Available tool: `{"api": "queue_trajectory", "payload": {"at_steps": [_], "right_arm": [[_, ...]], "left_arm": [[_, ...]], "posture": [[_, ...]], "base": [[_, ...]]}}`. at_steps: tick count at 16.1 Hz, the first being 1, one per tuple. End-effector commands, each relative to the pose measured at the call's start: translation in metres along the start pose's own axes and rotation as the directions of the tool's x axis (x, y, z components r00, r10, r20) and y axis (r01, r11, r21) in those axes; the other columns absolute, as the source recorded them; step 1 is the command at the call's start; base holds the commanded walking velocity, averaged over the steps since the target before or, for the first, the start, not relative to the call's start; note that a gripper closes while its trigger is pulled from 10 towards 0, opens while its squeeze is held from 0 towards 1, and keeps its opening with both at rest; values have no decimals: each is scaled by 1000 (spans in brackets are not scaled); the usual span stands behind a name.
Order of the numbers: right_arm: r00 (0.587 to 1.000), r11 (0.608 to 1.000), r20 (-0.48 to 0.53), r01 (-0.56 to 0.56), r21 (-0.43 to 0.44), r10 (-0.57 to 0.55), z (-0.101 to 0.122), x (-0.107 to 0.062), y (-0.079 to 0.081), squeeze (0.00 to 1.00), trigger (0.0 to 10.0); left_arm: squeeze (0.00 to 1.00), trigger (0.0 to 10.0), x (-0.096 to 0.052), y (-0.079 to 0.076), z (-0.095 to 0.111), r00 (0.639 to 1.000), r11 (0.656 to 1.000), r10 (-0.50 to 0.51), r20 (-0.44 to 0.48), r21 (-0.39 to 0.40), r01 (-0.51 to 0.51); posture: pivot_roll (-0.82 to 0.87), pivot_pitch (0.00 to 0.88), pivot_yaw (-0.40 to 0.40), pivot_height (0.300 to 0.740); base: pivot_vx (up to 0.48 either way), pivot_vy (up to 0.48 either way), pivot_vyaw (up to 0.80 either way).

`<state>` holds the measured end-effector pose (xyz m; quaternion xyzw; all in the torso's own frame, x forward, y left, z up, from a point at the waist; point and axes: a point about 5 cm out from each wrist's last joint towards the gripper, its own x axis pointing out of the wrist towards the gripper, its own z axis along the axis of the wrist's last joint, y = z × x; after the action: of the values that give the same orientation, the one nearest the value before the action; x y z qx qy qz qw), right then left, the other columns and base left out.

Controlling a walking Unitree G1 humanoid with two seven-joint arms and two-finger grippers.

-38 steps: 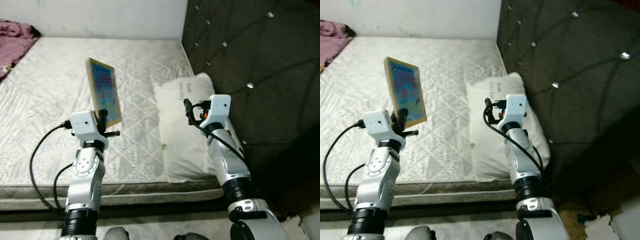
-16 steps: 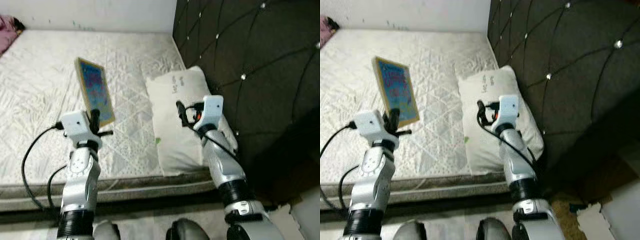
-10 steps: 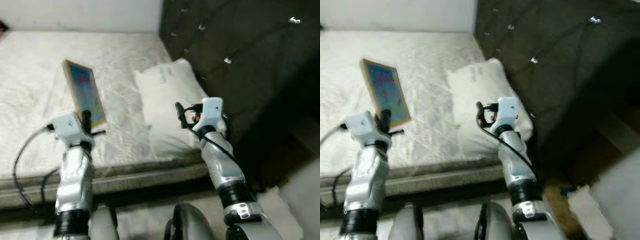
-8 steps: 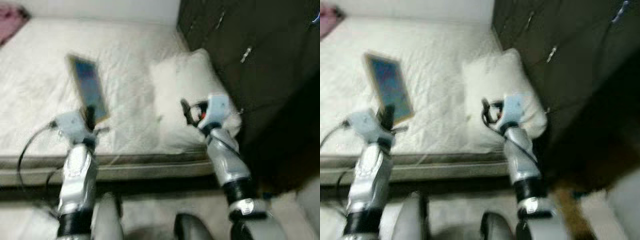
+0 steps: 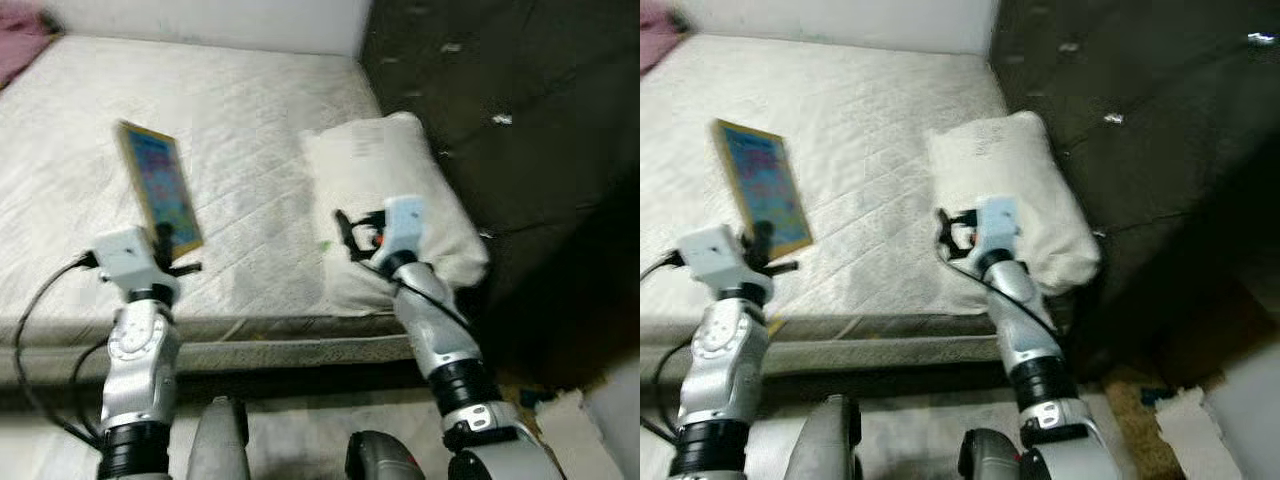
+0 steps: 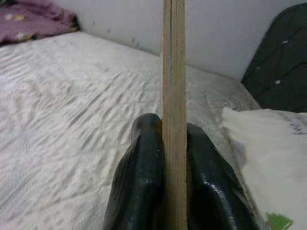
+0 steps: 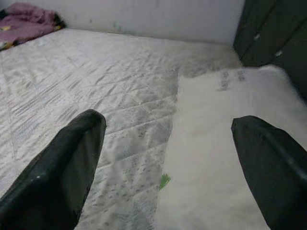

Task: Clean up the room

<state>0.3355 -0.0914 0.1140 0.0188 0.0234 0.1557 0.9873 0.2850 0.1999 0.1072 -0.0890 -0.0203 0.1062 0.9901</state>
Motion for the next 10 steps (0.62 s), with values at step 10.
{"api": "queue_trajectory", "payload": {"at_steps": [10], "right_arm": [[1000, 999, 29, -13, 29, 12, 6, -2, -5, 0, 10000]], "left_arm": [[0, 10000, 5, -27, 10, 995, 995, -94, 36, -33, 95]], "posture": [[-97, 0, -69, 656]], "base": [[366, 0, 0]]}}
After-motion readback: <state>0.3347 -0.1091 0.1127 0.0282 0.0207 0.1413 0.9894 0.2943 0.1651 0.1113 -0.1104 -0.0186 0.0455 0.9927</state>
